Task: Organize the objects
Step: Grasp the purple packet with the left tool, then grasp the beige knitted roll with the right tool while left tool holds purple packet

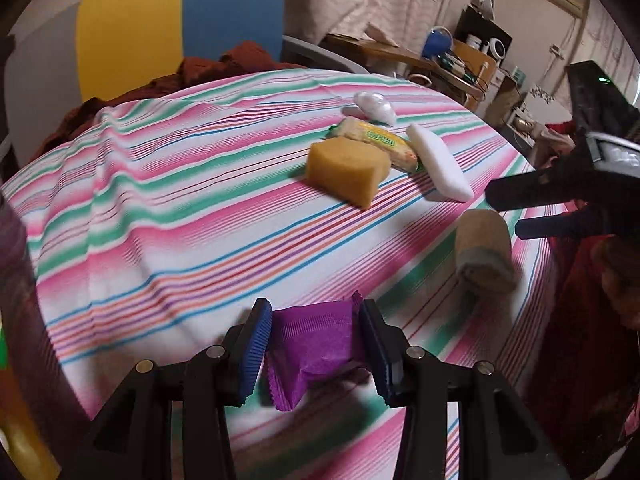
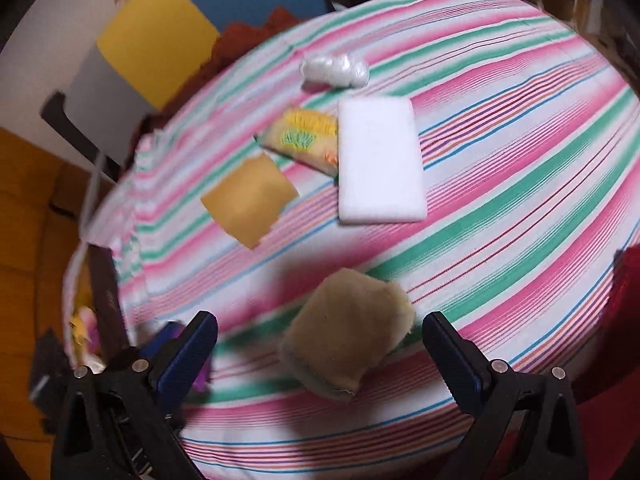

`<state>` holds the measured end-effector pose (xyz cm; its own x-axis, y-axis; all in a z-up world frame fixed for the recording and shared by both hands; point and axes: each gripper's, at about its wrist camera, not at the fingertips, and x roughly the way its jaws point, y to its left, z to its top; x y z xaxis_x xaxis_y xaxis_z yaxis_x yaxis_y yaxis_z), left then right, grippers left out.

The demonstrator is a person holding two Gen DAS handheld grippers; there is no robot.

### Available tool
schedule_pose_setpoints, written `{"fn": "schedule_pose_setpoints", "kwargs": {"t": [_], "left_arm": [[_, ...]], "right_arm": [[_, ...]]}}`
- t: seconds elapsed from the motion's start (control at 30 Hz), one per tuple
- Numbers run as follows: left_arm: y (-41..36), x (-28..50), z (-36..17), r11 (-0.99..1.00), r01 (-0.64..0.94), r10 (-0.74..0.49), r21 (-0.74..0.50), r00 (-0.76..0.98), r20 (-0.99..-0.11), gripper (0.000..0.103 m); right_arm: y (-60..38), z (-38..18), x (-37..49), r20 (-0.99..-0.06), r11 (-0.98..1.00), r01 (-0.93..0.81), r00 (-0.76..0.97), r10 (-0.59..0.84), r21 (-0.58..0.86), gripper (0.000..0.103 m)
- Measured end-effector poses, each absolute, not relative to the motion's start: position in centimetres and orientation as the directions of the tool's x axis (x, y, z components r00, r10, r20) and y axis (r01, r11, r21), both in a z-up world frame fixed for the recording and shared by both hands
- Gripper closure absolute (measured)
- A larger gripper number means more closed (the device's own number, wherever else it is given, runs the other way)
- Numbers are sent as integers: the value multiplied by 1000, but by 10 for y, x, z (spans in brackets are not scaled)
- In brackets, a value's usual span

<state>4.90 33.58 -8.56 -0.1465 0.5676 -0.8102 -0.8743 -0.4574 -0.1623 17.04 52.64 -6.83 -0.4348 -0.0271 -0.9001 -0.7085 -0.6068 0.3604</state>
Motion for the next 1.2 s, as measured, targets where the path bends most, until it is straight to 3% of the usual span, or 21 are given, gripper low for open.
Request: {"fn": "schedule_pose_setpoints", "kwargs": {"t": [0.13, 0.37, 0.67, 0.77, 0.87, 0.93, 1.0, 1.03, 1.2], "left_arm": [[323, 50, -85, -471, -865, 575, -172, -154, -803, 57], [312, 50, -87, -481, -857, 583, -185, -155, -798, 57], [298, 50, -88, -489, -844, 600, -219, -143, -787, 58], [297, 50, -88, -490, -844, 603, -220, -145, -785, 58], [297, 51, -88, -490, -843, 606, -220, -148, -782, 57], [296, 51, -89, -490, -843, 608, -222, -148, -780, 57], [297, 50, -89, -492, -841, 608, -225, -146, -781, 57], [297, 50, -89, -491, -842, 608, -224, -146, -781, 57], [298, 52, -90, -490, -846, 608, -210, -159, -778, 57]], "right_arm": [[528, -73, 168, -912, -606, -715, -407, -43, 348, 0], [545, -78, 189, -877, -486, -752, -475, -68, 445, 0], [528, -80, 165, -964, -602, -776, -264, 36, 190, 2], [522, -77, 160, -968, -619, -776, -232, 98, 124, 10], [526, -78, 160, -962, -580, -800, -255, 98, 153, 21], [530, -80, 161, -955, -550, -818, -275, 110, 172, 23], [531, -89, 157, -959, -539, -827, -259, 114, 160, 31], [531, -92, 154, -966, -538, -835, -222, 136, 117, 42], [519, -88, 141, -954, -609, -791, -219, 205, 50, 44]]}}
